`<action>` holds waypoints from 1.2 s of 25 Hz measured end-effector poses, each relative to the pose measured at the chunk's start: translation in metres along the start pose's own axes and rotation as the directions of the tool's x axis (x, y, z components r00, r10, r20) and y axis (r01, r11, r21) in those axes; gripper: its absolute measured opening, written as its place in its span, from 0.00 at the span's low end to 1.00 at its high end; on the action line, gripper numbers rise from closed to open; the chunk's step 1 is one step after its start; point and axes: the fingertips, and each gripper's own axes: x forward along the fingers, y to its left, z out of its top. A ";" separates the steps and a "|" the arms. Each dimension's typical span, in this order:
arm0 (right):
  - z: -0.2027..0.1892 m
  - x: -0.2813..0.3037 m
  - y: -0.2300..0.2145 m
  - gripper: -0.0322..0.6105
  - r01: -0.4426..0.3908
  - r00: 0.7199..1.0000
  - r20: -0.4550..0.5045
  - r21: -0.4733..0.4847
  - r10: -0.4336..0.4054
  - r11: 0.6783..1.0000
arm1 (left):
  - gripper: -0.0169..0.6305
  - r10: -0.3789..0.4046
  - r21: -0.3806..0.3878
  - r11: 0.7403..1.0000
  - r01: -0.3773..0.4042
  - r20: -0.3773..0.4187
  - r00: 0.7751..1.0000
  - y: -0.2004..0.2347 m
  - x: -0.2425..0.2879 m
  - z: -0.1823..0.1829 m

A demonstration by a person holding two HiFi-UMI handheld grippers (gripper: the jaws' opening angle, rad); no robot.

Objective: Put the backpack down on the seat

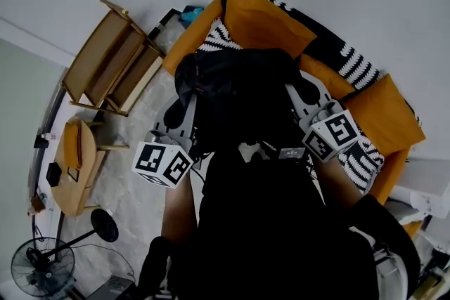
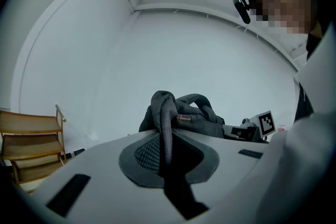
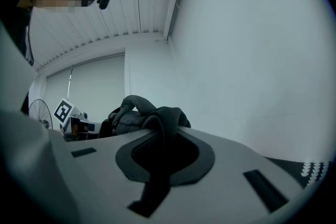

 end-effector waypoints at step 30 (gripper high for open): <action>-0.140 0.141 -0.111 0.12 0.246 0.969 -0.105 0.389 -0.223 0.888 | 0.09 -0.315 -0.032 0.944 0.329 -0.388 0.866 0.170 0.221 -0.092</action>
